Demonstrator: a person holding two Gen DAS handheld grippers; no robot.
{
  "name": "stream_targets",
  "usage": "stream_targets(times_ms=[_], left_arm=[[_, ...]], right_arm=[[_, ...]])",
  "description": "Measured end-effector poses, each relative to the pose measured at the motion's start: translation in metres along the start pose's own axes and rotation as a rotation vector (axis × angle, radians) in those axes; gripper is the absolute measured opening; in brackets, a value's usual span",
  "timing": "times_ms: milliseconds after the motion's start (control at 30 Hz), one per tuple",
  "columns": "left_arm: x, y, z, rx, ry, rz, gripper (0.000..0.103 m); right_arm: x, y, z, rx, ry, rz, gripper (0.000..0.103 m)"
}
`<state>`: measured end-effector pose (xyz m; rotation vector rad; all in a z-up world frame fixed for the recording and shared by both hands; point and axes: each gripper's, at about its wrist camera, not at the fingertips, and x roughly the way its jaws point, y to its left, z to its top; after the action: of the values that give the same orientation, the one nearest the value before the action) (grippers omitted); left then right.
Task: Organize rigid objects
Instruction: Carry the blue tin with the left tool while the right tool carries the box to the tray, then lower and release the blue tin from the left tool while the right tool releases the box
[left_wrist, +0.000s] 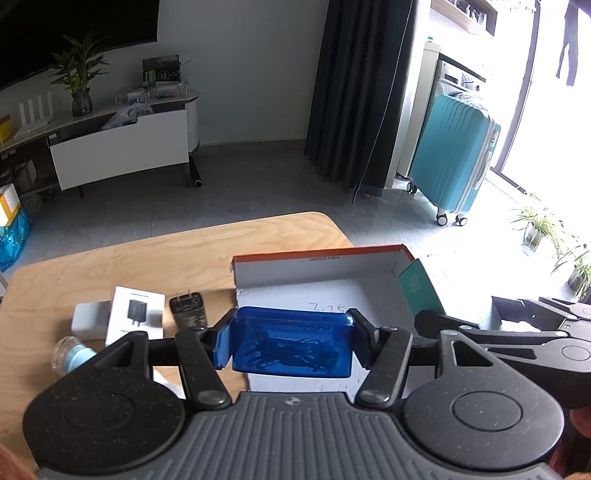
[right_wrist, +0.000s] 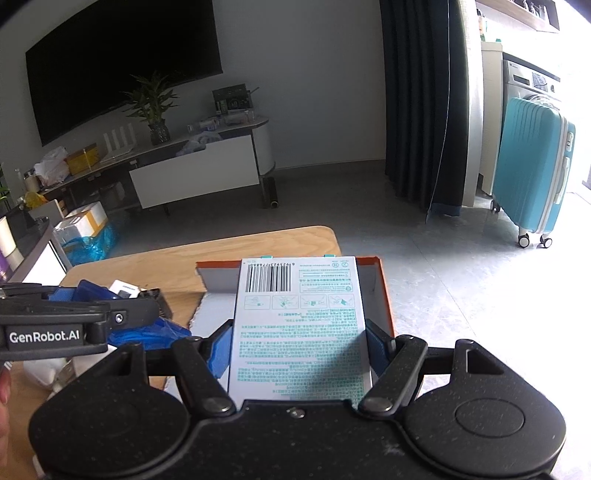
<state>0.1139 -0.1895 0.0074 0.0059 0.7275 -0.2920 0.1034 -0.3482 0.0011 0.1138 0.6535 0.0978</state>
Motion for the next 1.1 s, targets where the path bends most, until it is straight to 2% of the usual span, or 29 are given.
stream_targets(times_ms=[667, 833, 1100], left_arm=[[0.043, 0.001, 0.024, -0.075, 0.03, -0.001, 0.062], [0.055, 0.0, 0.031, -0.107, 0.033, -0.008, 0.062], [0.075, -0.007, 0.039, -0.123, 0.014, -0.004, 0.062]], right_arm=[[0.058, -0.005, 0.019, -0.04, 0.09, -0.044, 0.085], [0.067, -0.011, 0.024, -0.014, 0.053, -0.058, 0.089], [0.031, -0.031, 0.02, 0.042, -0.036, -0.046, 0.09]])
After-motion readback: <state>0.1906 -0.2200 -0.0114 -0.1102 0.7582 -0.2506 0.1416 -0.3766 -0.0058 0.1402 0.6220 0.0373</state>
